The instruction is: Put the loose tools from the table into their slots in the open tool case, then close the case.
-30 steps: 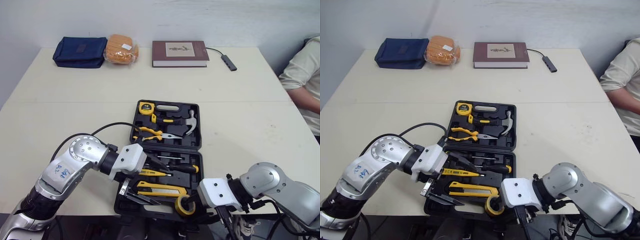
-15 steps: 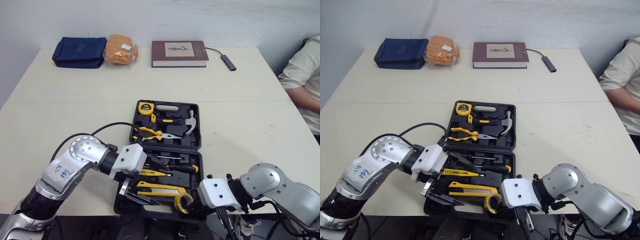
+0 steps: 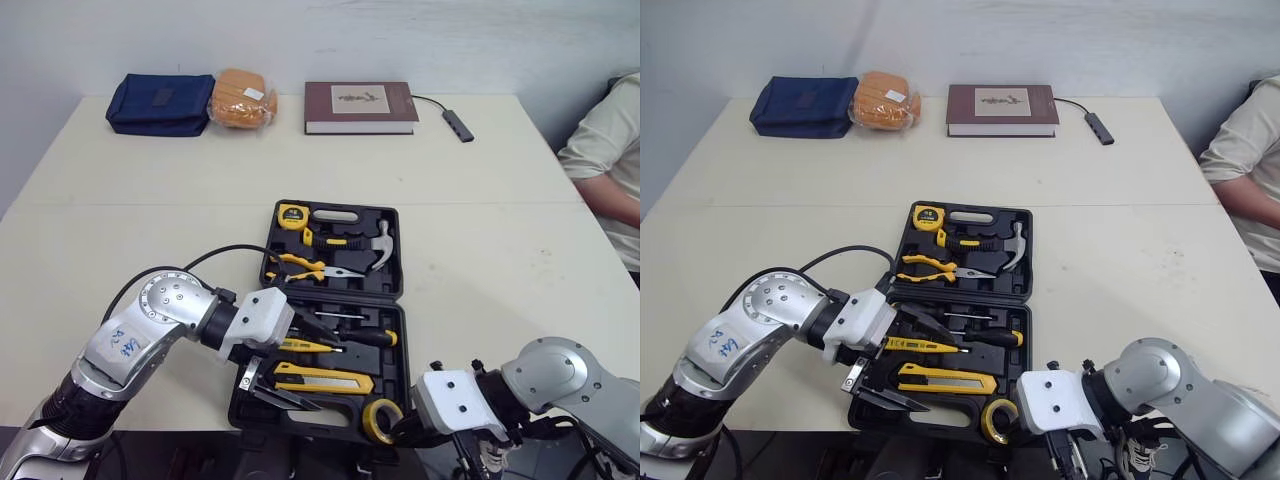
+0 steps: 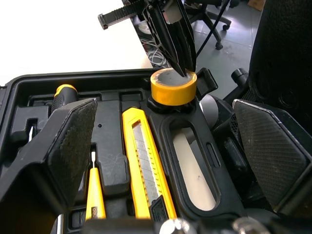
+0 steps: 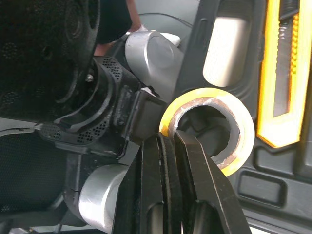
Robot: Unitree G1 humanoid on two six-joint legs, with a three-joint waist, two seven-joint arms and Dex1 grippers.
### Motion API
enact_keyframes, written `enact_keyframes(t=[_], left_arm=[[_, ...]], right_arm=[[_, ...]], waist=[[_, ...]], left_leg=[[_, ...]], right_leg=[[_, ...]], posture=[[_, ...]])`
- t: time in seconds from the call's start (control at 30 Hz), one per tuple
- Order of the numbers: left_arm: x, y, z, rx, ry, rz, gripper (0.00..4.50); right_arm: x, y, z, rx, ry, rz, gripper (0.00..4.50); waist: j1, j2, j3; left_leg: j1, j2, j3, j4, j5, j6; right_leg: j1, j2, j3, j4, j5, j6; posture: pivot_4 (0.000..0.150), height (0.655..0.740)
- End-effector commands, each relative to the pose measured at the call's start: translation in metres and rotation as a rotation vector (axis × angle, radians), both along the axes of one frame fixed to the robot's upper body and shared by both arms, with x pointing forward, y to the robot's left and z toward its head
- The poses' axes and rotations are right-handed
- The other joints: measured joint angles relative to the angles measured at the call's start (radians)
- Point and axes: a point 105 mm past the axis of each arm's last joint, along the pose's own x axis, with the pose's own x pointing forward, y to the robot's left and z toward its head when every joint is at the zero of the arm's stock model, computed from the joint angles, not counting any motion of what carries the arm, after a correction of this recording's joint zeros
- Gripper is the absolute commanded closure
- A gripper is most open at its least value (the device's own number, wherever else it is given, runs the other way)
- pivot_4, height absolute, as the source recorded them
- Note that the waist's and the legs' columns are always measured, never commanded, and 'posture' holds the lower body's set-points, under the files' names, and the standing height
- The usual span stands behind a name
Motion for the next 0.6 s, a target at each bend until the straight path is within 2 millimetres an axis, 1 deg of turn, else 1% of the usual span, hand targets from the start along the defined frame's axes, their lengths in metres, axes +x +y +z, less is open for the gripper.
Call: enact_keyframes(t=[0.03,0.37,0.47,0.5,0.53,0.57,0.6], left_arm=[[-0.005,-0.002,0.006,-0.009,-0.027,-0.040,0.00],[-0.006,-0.003,0.006,-0.013,-0.032,-0.039,0.00],[-0.005,-0.003,0.005,-0.013,-0.033,-0.037,0.00],[-0.006,-0.003,0.005,-0.013,-0.033,-0.037,0.00],[-0.006,-0.003,0.005,-0.013,-0.033,-0.037,0.00],[-0.006,-0.003,0.004,-0.013,-0.033,-0.036,0.00],[-0.006,-0.002,0.004,-0.013,-0.032,-0.036,0.00]], right_arm=[[-0.005,-0.001,-0.012,-0.028,-0.009,0.013,4.47],[0.000,-0.007,-0.022,-0.043,-0.042,0.004,4.47],[-0.002,-0.006,-0.021,-0.030,-0.032,0.017,4.47],[-0.003,-0.004,-0.019,-0.010,-0.027,0.026,3.70],[-0.004,-0.002,-0.014,0.018,-0.025,0.035,3.40],[-0.005,-0.001,-0.007,0.051,-0.017,0.035,2.79],[-0.006,0.000,0.000,0.076,-0.013,0.037,2.44]], waist=[[0.000,0.000,0.000],[0.001,-0.001,-0.001],[0.000,-0.002,-0.001],[0.000,-0.002,-0.001],[0.001,-0.002,-0.001],[0.001,-0.002,-0.001],[0.001,-0.002,-0.001]], left_leg=[[0.000,0.000,0.000,0.000,0.000,0.000],[0.001,0.000,0.000,0.000,0.000,0.000],[0.001,0.000,0.000,0.000,0.000,0.000],[0.001,0.000,0.000,0.000,0.000,0.000],[0.001,0.000,0.000,0.000,0.000,0.000],[0.000,0.000,0.000,0.000,0.000,0.000],[0.000,0.000,0.000,0.000,0.000,0.000]], right_leg=[[0.000,0.000,0.000,0.000,0.000,0.000],[0.001,0.000,0.000,0.000,0.000,0.000],[0.001,0.000,0.000,0.000,0.000,0.000],[0.001,0.000,0.000,0.000,0.000,0.000],[0.001,0.000,0.000,0.000,0.000,0.000],[0.001,0.000,0.000,0.000,0.000,0.000],[0.001,0.000,0.000,0.000,0.000,0.000]], posture=[[0.150,0.7400],[0.150,0.7400],[0.150,0.7400],[0.150,0.7400],[0.150,0.7400],[0.150,0.7400],[0.150,0.7400]])
